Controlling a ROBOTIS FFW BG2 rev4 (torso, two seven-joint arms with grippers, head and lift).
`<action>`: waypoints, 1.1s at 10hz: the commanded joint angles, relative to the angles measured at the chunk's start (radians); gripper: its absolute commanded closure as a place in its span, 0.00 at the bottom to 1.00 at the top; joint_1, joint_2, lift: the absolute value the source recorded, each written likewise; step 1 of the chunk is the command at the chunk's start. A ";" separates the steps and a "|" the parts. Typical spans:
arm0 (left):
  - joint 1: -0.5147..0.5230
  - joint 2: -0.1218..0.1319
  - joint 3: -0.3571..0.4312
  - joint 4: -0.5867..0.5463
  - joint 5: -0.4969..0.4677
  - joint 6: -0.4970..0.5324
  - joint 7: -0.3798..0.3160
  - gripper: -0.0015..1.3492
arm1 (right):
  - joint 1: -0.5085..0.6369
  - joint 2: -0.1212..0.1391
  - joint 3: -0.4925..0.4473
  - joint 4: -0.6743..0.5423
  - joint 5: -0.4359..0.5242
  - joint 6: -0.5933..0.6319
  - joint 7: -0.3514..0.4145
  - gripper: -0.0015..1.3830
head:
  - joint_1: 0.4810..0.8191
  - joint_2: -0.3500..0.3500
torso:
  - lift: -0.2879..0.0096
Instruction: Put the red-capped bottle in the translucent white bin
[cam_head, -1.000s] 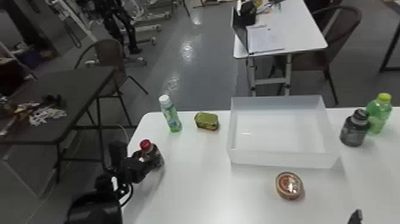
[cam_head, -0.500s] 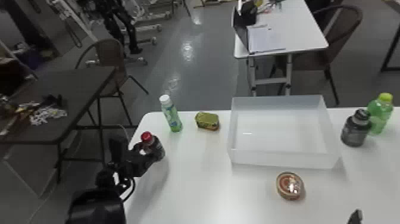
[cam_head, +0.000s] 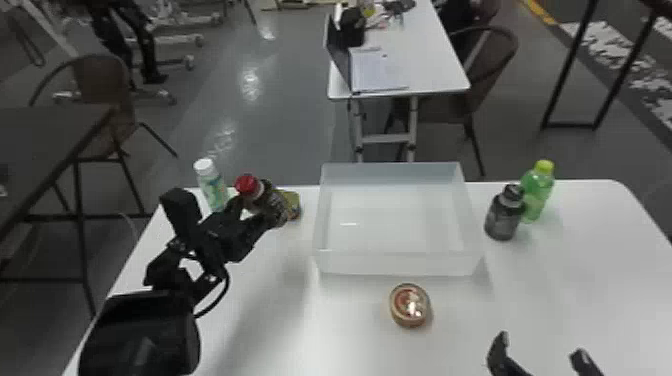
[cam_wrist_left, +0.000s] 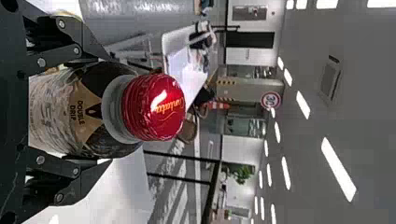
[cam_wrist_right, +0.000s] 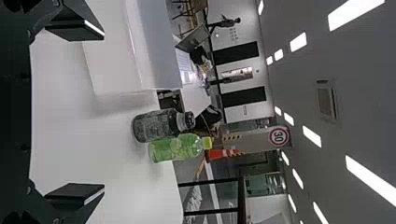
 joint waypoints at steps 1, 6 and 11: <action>-0.025 0.003 -0.093 0.010 0.055 0.008 0.003 0.61 | -0.005 0.000 0.000 0.003 -0.002 0.000 0.001 0.10 | 0.63 0.61 | 0.85; -0.286 0.009 -0.389 0.482 0.198 -0.060 -0.113 0.61 | -0.017 0.005 0.000 0.015 -0.011 0.000 0.017 0.10 | 0.63 0.34 | 0.85; -0.369 -0.017 -0.373 0.680 0.213 -0.160 -0.095 0.26 | -0.017 0.005 0.000 0.020 -0.017 -0.001 0.023 0.10 | 0.63 0.34 | 0.85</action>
